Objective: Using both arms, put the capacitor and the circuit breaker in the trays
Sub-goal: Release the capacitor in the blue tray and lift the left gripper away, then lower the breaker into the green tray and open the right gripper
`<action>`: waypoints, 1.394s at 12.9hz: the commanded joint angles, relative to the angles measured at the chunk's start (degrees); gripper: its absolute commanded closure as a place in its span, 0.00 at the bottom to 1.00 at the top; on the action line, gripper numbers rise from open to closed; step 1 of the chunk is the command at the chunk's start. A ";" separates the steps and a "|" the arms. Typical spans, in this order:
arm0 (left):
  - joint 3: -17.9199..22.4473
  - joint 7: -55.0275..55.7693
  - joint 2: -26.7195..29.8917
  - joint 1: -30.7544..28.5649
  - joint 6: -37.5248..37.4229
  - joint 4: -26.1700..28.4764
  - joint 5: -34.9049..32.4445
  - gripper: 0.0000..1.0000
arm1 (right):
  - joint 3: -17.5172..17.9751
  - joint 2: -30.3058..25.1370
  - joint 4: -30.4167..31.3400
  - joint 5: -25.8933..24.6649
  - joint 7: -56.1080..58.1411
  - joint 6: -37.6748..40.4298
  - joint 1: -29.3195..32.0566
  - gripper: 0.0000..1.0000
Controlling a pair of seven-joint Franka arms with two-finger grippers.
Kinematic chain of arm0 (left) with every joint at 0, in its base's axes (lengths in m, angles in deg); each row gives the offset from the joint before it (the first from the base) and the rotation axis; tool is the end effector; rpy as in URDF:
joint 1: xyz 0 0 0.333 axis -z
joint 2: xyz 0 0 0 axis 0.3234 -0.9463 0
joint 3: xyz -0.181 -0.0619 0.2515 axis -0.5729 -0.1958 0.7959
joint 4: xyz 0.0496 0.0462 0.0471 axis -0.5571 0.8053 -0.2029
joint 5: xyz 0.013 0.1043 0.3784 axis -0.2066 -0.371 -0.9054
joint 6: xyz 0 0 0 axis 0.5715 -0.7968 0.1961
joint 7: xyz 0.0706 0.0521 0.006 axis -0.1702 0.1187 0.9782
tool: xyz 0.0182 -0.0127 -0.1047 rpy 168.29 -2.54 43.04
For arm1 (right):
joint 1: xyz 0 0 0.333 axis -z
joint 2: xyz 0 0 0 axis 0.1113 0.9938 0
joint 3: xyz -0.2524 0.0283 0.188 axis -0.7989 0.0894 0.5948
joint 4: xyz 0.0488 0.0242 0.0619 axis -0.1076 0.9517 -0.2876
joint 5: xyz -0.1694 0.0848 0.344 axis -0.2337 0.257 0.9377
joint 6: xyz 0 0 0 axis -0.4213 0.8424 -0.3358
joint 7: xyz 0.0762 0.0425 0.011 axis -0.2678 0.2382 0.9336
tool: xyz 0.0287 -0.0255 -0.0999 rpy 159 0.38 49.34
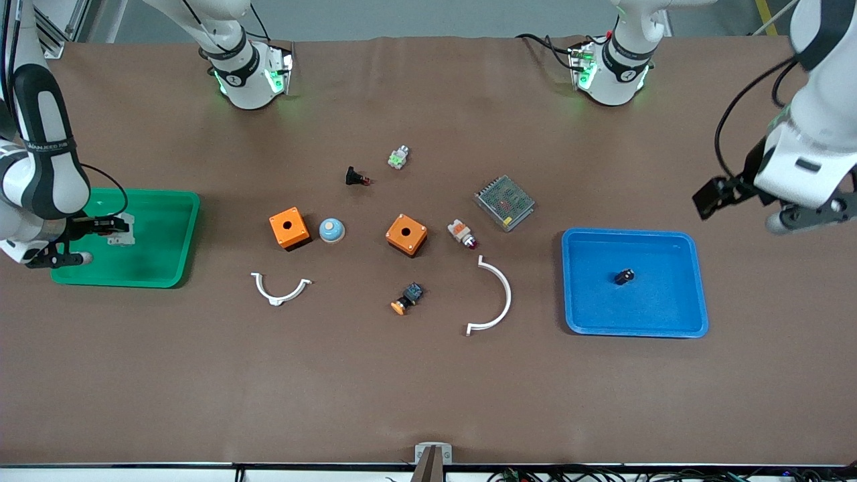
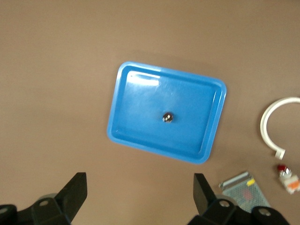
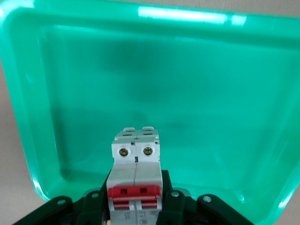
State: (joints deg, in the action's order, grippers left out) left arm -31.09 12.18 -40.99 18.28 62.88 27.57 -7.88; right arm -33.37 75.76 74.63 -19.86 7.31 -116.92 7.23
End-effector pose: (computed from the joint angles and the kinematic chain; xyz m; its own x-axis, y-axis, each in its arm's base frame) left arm 0.5672 -0.0884 0.6250 0.9892 0.1378 0.0492 0.1433 -0.9807 -0.1333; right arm 0.5141 -0.2494 0.2473 0.9518 0.0653 -0.2998 0.0480 -0.9967 -0.0648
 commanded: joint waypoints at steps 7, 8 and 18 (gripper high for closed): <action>8.08 -12.33 7.95 2.27 -5.06 4.06 8.01 0.00 | 1.16 0.23 3.45 -0.96 0.79 -8.45 1.85 0.89; 7.91 -12.24 8.48 2.09 -4.97 4.76 8.20 0.00 | 1.16 0.93 3.71 -0.96 0.79 -9.59 1.85 0.88; 6.23 -11.45 9.80 1.91 -4.62 6.43 7.77 0.00 | 1.51 1.99 -6.36 -0.35 0.27 1.95 1.32 0.00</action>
State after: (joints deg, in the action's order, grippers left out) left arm -24.76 0.71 -32.70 20.47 58.18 32.66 -0.54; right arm -32.48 78.93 74.09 -20.14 7.70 -122.39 8.23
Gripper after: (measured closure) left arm 0.000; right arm 0.119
